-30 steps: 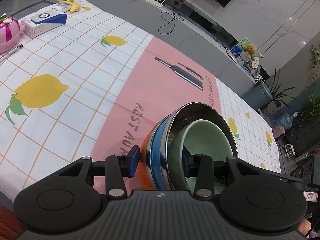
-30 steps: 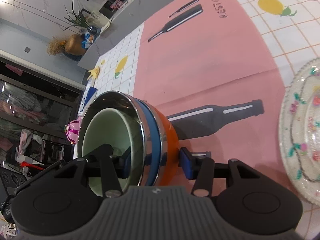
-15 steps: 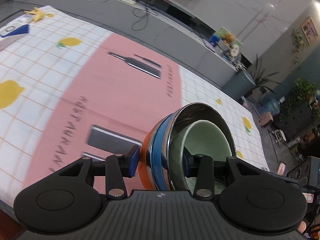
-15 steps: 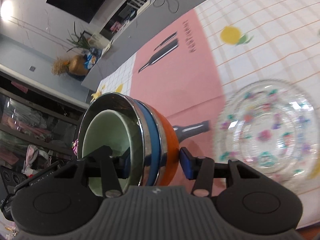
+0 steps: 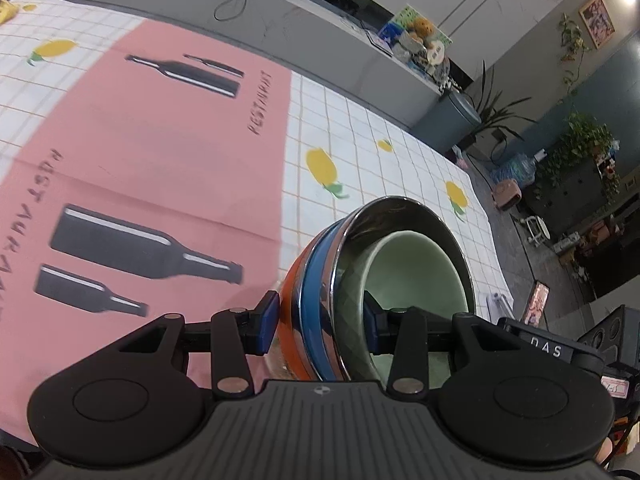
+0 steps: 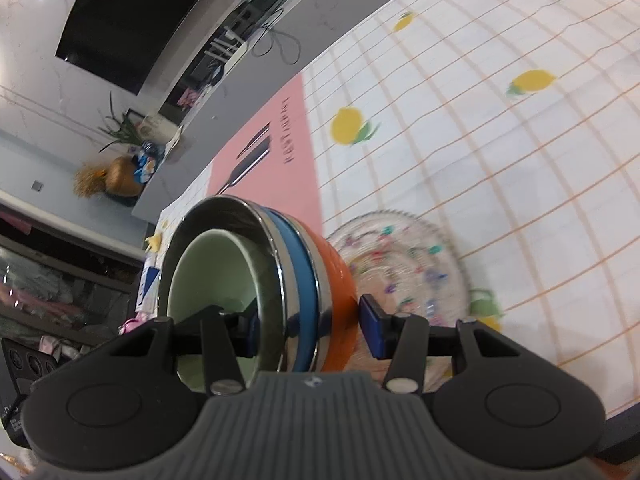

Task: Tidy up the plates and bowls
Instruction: 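Lift the bowl stack with both grippers and lower it onto the stacked plates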

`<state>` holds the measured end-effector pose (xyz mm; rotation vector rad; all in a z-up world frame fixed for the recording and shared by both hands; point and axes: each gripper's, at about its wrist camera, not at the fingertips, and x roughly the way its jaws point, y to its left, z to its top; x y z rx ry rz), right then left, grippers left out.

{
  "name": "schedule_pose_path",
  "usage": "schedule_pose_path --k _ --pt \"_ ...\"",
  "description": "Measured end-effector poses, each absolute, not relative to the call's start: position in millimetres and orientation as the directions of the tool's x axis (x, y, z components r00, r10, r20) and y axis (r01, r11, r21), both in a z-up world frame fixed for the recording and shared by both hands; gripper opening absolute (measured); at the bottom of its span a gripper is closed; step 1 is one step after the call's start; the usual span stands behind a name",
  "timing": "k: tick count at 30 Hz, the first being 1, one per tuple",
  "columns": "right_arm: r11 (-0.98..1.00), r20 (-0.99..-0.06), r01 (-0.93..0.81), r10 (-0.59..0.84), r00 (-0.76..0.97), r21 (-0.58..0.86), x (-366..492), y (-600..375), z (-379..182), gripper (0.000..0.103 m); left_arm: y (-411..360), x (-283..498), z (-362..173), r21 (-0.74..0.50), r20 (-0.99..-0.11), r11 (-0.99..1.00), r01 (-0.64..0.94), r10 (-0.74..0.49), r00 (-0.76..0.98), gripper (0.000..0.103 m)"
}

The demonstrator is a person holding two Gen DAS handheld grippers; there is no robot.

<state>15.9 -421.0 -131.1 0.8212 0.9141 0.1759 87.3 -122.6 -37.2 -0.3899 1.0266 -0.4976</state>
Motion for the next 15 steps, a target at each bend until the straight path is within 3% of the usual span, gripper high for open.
schedule_pose_path --k 15 --pt "0.701 -0.676 0.255 0.421 0.606 0.666 14.8 -439.0 -136.6 0.048 -137.7 88.2 -51.2 -0.537 -0.737 0.824 0.182 -0.563 0.374 0.047"
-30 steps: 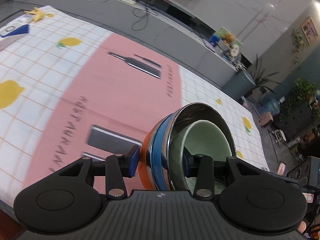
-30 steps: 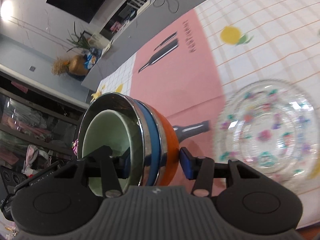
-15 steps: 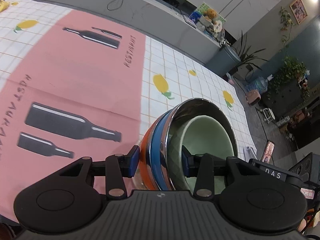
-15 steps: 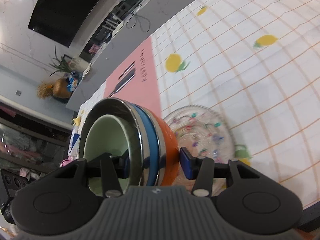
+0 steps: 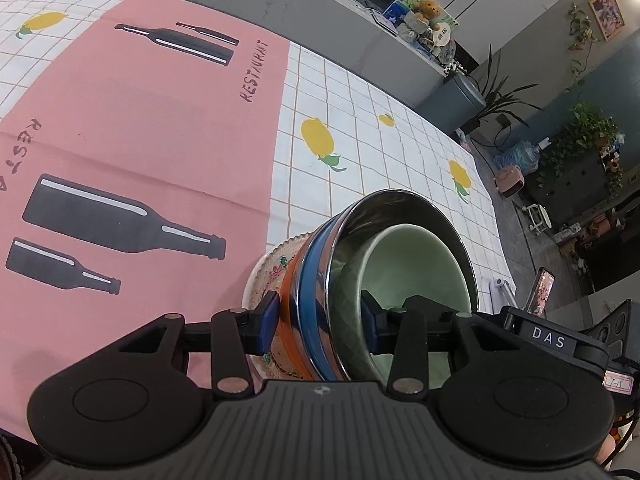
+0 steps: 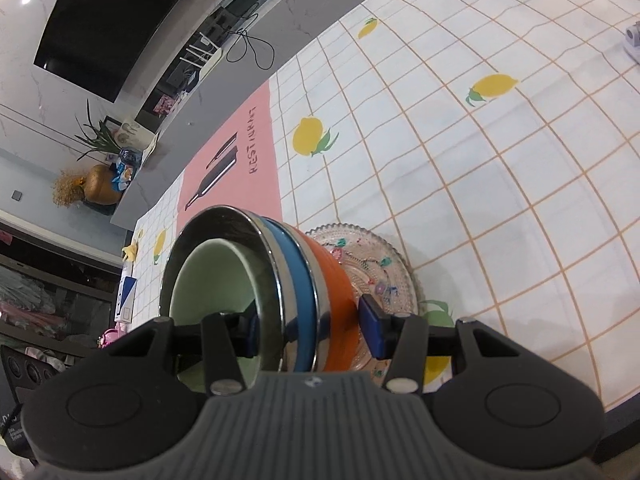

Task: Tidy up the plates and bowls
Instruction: 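Lift the bowl stack with both grippers and lower it onto the stacked plates, then open both grippers to release the bowl stack on the plates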

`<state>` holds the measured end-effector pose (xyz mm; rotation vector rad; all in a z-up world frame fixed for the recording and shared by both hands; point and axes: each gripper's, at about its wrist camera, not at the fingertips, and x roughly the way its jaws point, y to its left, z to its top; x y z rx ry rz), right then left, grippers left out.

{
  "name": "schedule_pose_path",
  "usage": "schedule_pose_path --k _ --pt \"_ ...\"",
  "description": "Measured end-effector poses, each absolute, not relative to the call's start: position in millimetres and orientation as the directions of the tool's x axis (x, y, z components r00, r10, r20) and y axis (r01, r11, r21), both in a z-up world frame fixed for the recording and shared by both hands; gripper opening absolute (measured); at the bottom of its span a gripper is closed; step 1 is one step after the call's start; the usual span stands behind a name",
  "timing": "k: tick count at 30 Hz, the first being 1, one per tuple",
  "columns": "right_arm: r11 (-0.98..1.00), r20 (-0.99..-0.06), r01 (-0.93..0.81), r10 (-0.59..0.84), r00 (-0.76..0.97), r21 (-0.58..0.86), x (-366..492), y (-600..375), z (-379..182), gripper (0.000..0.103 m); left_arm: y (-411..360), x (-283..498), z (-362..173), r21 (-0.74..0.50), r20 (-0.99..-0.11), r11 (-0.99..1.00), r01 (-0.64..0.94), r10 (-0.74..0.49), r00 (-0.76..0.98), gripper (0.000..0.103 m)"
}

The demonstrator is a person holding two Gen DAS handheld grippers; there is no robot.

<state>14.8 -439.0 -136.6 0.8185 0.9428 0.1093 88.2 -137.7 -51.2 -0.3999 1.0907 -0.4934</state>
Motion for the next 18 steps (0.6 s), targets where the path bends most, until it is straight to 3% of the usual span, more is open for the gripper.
schedule_pose_path --k 15,18 --pt "0.714 -0.695 0.27 0.403 0.595 0.646 12.2 -437.5 -134.1 0.052 -141.6 86.6 -50.2 -0.537 -0.725 0.819 0.202 -0.571 0.386 0.051" --pt "0.733 -0.691 0.243 0.399 0.603 0.636 11.5 -433.6 -129.9 0.064 -143.9 85.6 -49.2 -0.532 -0.719 0.82 0.211 -0.569 0.398 0.055"
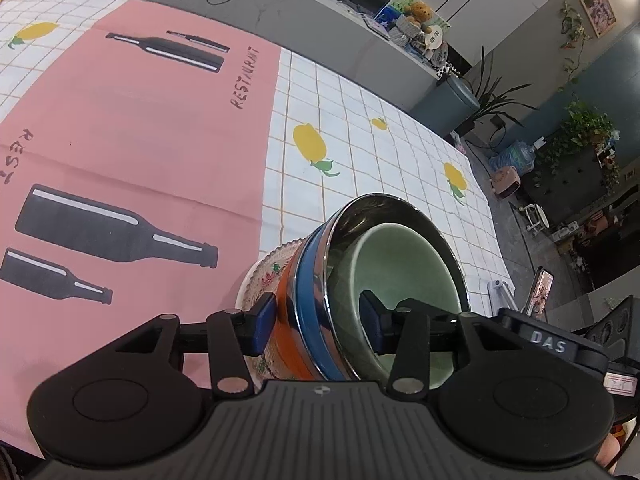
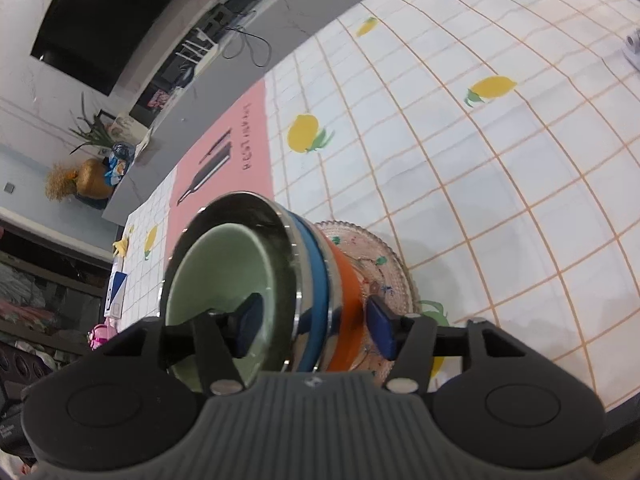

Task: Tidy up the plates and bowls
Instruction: 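Open both grippers to release the bowl stack on the plates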

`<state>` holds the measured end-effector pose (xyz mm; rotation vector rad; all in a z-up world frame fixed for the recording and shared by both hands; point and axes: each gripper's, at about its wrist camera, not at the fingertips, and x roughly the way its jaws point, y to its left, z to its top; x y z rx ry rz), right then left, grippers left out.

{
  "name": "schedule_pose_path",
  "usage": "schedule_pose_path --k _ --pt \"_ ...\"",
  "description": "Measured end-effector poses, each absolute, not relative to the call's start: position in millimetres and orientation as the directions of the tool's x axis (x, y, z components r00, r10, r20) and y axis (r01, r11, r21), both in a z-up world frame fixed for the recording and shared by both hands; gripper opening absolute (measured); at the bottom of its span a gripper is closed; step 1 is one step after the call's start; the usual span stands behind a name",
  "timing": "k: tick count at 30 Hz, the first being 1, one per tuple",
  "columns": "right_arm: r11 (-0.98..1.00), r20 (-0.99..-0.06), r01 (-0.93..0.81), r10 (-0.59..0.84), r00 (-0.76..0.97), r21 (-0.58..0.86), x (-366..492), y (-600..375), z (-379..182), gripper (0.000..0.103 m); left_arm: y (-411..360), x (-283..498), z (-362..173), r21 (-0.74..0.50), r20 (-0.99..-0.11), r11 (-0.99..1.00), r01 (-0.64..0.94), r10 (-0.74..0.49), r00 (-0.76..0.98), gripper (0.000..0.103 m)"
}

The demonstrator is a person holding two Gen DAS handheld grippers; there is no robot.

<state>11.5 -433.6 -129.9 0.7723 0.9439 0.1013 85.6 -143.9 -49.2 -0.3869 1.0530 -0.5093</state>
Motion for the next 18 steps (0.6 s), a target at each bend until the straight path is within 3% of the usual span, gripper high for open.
schedule_pose_path --k 5,18 --pt "0.757 -0.679 0.212 0.377 0.63 0.618 9.1 -430.4 -122.8 0.076 -140.9 84.5 -41.2 -0.529 -0.698 0.818 0.226 -0.571 0.433 0.065" --pt "0.866 -0.61 0.122 0.234 0.757 0.485 -5.9 -410.3 -95.0 0.089 -128.2 52.7 14.8 -0.349 -0.598 0.864 0.362 -0.503 0.624 0.066"
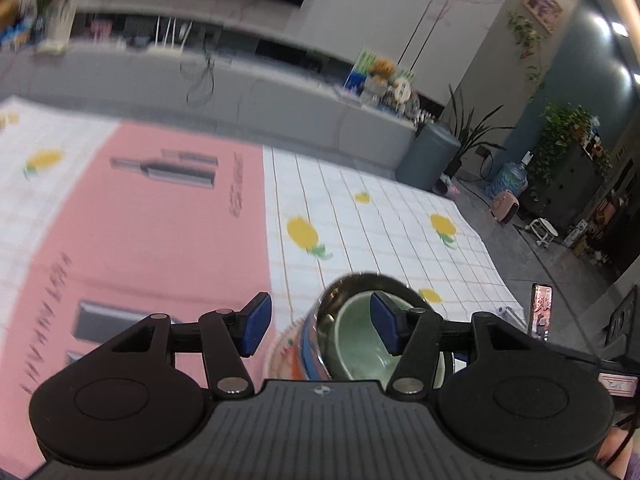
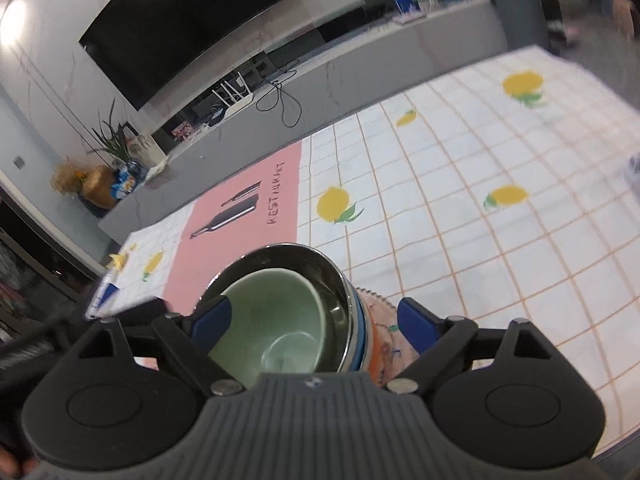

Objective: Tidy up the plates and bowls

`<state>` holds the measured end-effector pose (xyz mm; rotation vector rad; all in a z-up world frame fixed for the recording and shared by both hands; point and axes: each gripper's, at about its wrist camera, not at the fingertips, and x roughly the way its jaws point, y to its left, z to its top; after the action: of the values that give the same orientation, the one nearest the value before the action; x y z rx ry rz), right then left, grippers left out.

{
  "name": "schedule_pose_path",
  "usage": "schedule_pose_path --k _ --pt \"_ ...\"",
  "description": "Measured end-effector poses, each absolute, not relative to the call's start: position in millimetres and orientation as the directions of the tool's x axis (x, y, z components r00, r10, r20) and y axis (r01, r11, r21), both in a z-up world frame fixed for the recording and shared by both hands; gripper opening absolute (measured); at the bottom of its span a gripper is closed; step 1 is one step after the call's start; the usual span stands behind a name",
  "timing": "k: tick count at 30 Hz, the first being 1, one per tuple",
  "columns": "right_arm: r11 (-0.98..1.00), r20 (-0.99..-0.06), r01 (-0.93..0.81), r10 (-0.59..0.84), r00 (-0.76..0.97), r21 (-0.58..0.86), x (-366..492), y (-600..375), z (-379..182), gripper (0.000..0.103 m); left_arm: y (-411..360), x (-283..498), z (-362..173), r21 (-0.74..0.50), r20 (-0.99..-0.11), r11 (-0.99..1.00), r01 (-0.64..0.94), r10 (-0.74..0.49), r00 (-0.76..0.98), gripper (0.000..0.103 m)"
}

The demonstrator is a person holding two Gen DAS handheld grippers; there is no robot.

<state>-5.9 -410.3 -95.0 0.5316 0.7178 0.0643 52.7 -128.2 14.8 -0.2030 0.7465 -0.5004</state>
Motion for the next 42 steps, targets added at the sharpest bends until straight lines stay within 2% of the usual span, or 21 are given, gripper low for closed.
schedule_pose_path --k 7,16,20,25,33,36,42 --pt "0.943 -0.546 0.073 0.124 0.829 0.325 -29.2 -378.8 -81.2 0.092 -104.0 23.7 39.8 -0.219 -0.518 0.889 0.402 -0.455 0.725 0.066" --pt "0.984 -0.422 0.006 0.071 0.904 0.179 -78.9 -335.9 -70.2 0.094 -72.3 -12.0 46.3 -0.096 -0.415 0.92 0.381 -0.385 0.824 0.066" --pt "0.988 -0.408 -0.012 0.075 0.91 0.156 -96.2 -318.6 -68.8 0.094 -62.7 -23.8 43.1 -0.074 -0.394 0.925 0.372 -0.37 0.842 0.066" --pt "0.991 -0.375 -0.043 0.088 0.923 0.128 -121.9 -296.6 -65.5 0.095 -57.3 -37.3 33.6 0.025 -0.393 0.919 0.394 -0.354 0.849 0.066" --pt "0.999 -0.309 -0.048 0.045 0.95 -0.001 -156.4 -265.2 -72.1 0.098 -47.6 -56.1 11.3 0.074 -0.396 0.925 0.374 -0.317 0.862 0.069" --pt "0.999 -0.32 -0.034 0.034 0.947 0.004 -159.2 -262.4 -76.6 0.098 -46.8 -60.1 0.4 0.085 -0.41 0.931 0.355 -0.292 0.864 0.07" --pt "0.998 -0.444 0.031 -0.05 0.895 -0.05 -145.2 -255.4 -98.8 0.098 -50.7 -55.5 -22.2 0.078 -0.485 0.934 0.348 -0.27 0.832 0.071"
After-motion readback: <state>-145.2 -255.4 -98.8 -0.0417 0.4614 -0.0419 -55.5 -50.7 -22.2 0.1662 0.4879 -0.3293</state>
